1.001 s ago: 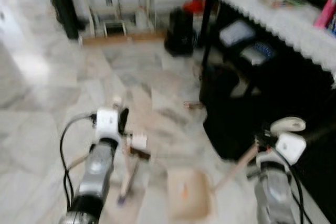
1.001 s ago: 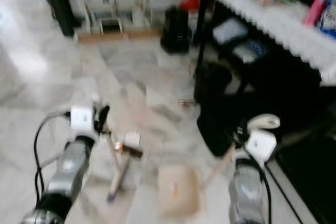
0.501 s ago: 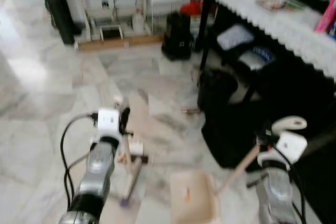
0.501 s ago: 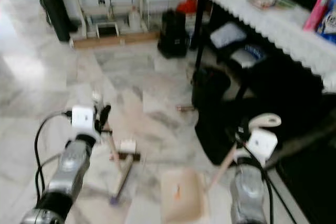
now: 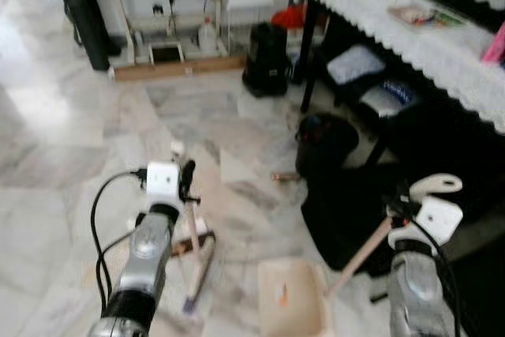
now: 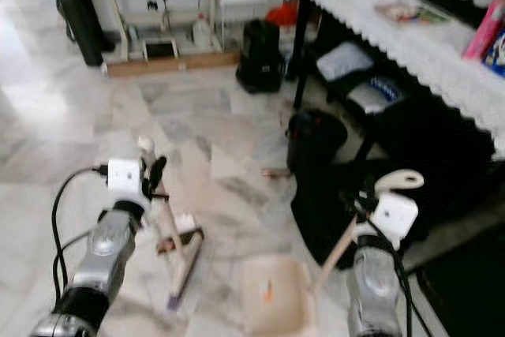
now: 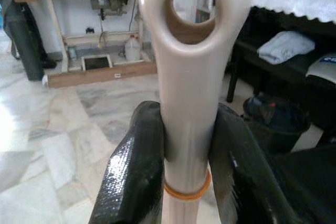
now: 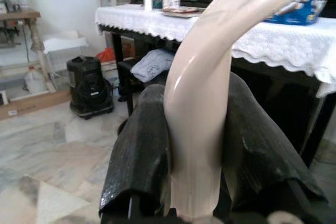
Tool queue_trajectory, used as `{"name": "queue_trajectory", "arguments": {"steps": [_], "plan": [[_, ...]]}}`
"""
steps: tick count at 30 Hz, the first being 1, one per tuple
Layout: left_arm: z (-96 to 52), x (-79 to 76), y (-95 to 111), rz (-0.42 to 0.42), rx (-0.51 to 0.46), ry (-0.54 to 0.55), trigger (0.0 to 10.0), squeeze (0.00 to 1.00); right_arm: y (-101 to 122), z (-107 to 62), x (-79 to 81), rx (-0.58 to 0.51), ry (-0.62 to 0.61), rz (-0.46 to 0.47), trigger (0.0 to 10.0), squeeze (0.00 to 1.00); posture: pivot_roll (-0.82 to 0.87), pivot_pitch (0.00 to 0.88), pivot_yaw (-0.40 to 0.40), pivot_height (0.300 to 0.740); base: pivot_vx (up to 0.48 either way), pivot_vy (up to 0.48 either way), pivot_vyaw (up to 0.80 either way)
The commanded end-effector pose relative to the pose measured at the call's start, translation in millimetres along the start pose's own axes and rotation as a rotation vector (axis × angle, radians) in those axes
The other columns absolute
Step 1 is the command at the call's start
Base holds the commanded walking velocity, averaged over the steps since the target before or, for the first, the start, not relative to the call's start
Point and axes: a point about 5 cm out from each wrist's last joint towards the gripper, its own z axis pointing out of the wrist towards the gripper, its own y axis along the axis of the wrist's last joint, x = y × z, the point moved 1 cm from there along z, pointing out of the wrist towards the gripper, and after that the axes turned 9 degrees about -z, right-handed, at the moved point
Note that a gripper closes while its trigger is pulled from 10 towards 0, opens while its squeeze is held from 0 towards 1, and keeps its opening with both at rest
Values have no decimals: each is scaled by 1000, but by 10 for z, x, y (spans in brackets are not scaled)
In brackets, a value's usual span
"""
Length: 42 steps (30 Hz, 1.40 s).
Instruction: Sweep floor
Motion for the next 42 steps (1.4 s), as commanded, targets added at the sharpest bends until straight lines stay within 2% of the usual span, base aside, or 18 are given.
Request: {"name": "queue_trajectory", "arguments": {"steps": [1, 22, 42], "plan": [[31, 13, 101, 19, -47, -4, 10000, 0, 104, 41, 34, -48, -2, 24, 10000, 0, 138, 62, -77, 740, 319, 0, 0], [30, 15, 103, 17, -51, -2, 10000, 0, 92, 37, 15, -43, -6, 18, 10000, 0, 136, 66, -78, 740, 319, 0, 0], [26, 42, 96, 5, -44, 13, 10000, 0, 66, 15, 20, -32, -5, 19, 10000, 0, 137, 72, -77, 740, 0, 25, 0]]}}
